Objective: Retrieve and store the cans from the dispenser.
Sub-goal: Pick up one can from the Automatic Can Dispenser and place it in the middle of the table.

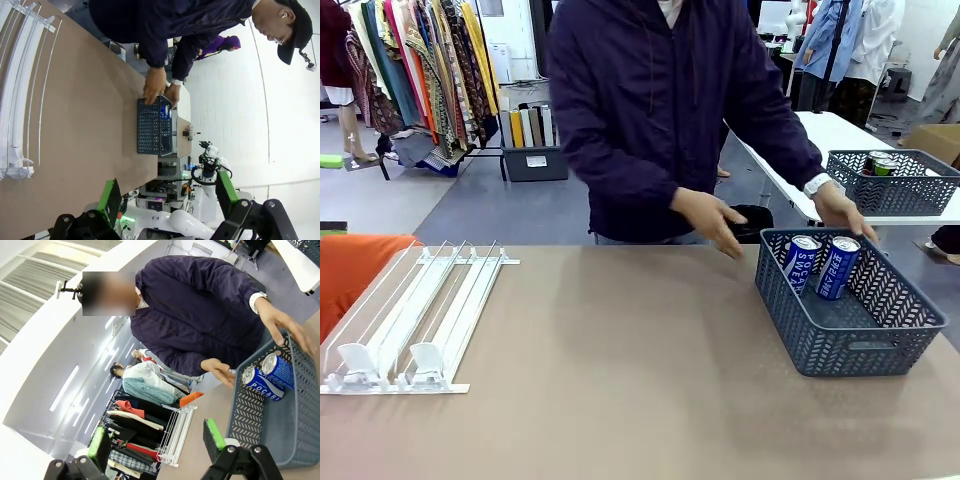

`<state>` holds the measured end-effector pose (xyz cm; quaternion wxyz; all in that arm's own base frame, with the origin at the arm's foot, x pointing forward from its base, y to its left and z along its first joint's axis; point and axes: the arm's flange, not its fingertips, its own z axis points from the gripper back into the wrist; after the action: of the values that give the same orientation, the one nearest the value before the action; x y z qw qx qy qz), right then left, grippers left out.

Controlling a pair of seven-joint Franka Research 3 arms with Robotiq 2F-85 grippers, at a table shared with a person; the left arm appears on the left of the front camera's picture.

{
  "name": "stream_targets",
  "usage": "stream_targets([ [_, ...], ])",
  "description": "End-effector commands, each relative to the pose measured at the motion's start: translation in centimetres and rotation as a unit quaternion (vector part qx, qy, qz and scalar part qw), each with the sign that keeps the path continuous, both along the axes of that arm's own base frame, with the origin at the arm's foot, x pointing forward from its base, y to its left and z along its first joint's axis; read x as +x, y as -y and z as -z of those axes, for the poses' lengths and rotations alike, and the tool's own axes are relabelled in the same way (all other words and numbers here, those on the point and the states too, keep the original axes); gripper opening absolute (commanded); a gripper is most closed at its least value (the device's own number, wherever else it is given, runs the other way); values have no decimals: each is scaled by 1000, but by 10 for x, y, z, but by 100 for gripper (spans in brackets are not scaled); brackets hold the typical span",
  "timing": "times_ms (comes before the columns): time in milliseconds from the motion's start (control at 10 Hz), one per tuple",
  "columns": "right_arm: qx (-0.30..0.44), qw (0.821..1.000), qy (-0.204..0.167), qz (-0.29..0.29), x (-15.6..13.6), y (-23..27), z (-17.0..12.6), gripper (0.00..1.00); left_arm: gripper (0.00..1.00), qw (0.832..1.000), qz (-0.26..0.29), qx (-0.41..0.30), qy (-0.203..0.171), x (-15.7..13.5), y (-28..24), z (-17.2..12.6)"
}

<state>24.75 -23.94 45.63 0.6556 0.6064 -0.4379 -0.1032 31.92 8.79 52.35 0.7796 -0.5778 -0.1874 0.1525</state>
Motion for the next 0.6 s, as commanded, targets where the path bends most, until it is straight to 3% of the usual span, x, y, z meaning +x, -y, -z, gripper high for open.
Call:
stream_targets([
  [0,12,1000,5,5,2,-1,-6,100,100,1000,1,-8,10,1,1,0],
  [500,12,1000,5,5,2,-1,-6,100,100,1000,1,-8,10,1,1,0],
])
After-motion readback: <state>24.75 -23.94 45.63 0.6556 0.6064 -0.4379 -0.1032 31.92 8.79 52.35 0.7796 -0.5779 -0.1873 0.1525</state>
